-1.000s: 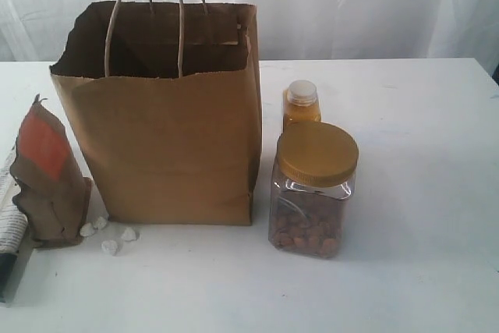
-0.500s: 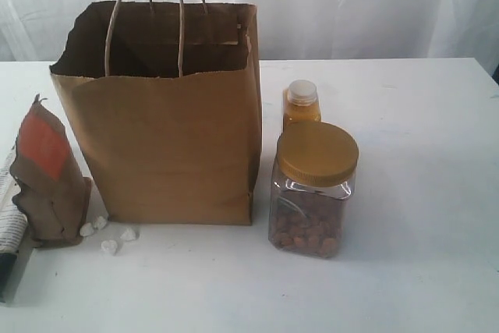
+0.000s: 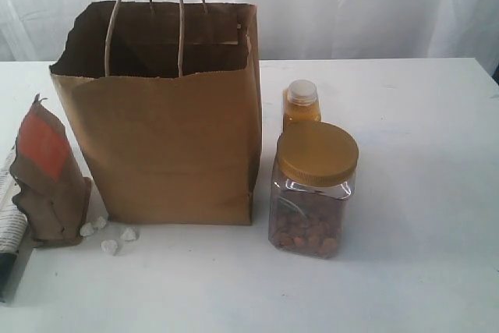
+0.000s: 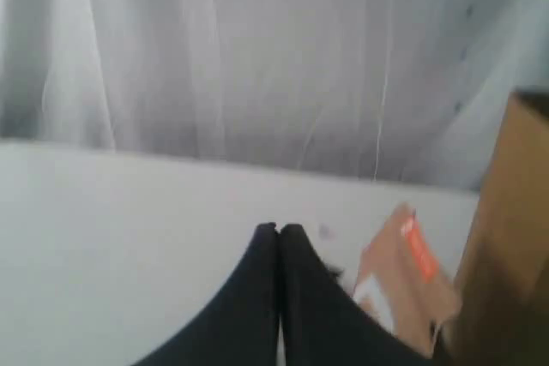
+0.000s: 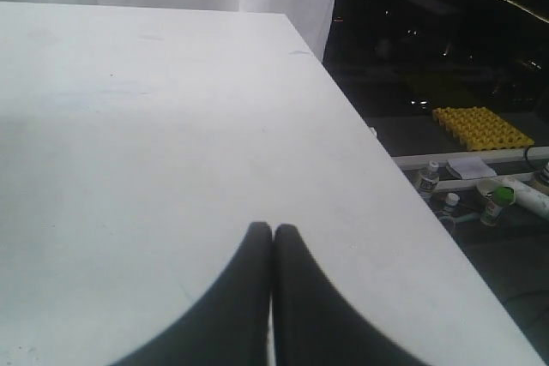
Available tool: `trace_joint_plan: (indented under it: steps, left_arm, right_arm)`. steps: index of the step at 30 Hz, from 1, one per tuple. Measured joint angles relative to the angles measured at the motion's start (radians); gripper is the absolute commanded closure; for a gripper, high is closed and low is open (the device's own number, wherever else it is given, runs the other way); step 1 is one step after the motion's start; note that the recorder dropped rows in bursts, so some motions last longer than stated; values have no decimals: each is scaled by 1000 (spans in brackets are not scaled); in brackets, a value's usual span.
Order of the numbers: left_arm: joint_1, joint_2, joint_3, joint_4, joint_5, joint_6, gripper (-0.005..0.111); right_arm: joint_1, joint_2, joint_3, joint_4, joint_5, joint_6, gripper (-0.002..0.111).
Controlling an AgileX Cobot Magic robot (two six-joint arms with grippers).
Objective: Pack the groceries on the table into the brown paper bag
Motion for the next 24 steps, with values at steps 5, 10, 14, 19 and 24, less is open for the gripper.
trace_joint_plan:
  steps: [5,10,14,19,24]
  left_arm:
    - [-71,173,-148,-101,365,213,107]
    - [-107,447,-296,-416,591,555,107]
    - [-111,643,-375,-545,623,715,107]
    - [-111,765,-447,-572,494,777,76]
    - [-111,834,-457,-650,271,856,18]
  right_arm:
    - [0,0,0,0,0,0,108]
    - [0,0,0,0,0,0,108]
    - [0,0,0,0,0,0,108]
    - [0,0,0,0,0,0,108]
    - [0,0,0,0,0,0,108]
